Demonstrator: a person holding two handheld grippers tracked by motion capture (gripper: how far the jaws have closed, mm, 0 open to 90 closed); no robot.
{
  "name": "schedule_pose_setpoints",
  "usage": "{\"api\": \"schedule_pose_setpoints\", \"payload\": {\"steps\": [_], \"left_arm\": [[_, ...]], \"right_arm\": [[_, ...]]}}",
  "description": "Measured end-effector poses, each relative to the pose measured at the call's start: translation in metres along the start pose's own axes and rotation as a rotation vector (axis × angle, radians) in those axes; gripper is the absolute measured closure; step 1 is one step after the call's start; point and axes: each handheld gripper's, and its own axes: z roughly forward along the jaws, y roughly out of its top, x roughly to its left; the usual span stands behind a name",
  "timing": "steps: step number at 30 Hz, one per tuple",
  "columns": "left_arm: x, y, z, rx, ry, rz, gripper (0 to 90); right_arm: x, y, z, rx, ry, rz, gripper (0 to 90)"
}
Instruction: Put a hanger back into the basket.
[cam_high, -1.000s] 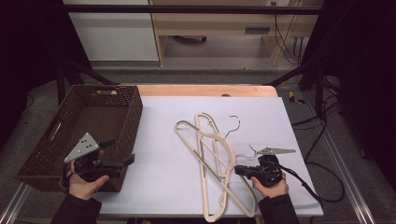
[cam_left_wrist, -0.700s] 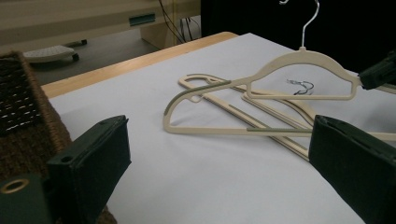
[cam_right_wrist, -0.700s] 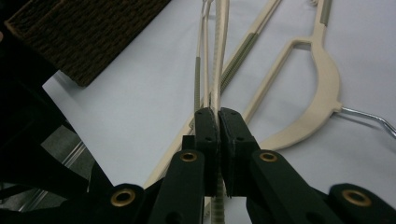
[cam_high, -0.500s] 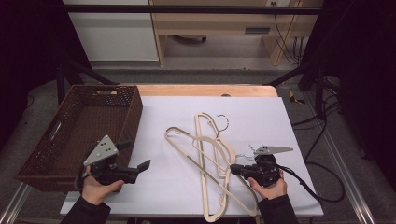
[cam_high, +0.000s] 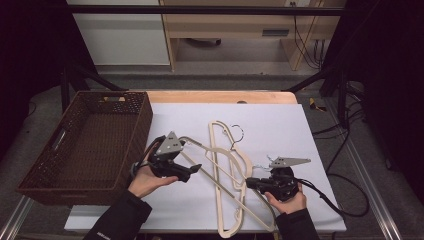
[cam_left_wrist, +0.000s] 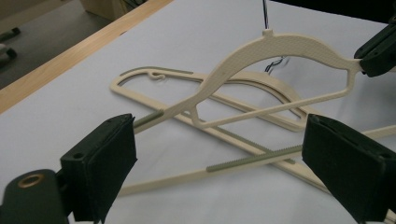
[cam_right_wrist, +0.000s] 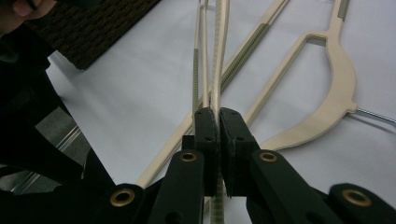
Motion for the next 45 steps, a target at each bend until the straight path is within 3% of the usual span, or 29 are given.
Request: {"api": "schedule_pose_setpoints", "payload": {"steps": [1,11,13,16,24,28,33,38,41,43,44,45], "left_arm": [[0.0,0.0,0.0,0.0,0.0,0.0,10.6],[0.009,0.007,0.056,0.028,-0.032,0.036,21.4],[0.01,0.007,0.062,0.043,-0.04,0.051,24.5],[0.011,0.006,0.073,0.063,-0.019,0.083,28.4],[0.007,0.008,0.089,0.068,-0.021,0.146,44.2],[0.005,0.01,0.09,0.062,-0.017,0.169,57.5],[0.001,0.01,0.084,0.07,-0.007,0.22,63.4],[-0.008,0.013,0.072,0.071,0.031,0.279,66.3],[-0.011,0.013,0.065,0.071,0.04,0.306,68.9],[-0.014,0.013,0.059,0.076,0.044,0.327,69.9],[-0.016,0.012,0.055,0.074,0.04,0.335,71.6],[-0.016,0.012,0.055,0.074,0.04,0.335,72.2]], "right_arm": [[0.0,0.0,0.0,0.0,0.0,0.0,86.6],[0.0,-0.001,0.0,0.009,-0.009,-0.003,86.6],[0.0,-0.001,0.0,0.01,-0.007,-0.005,86.6],[0.0,-0.001,0.001,0.011,-0.008,-0.002,86.6],[0.0,-0.001,0.001,0.016,-0.003,-0.012,86.6],[0.0,-0.001,0.001,0.016,0.0,-0.019,86.6],[-0.001,0.0,0.0,0.008,0.004,-0.023,86.4],[0.0,0.001,-0.003,0.003,0.017,-0.028,85.8],[-0.001,0.002,-0.006,-0.012,0.02,-0.051,84.4],[0.0,0.003,-0.009,-0.03,0.014,-0.079,80.0],[0.003,0.006,-0.01,-0.044,0.007,-0.115,74.5],[0.003,0.006,-0.01,-0.044,0.007,-0.115,74.5]]}}
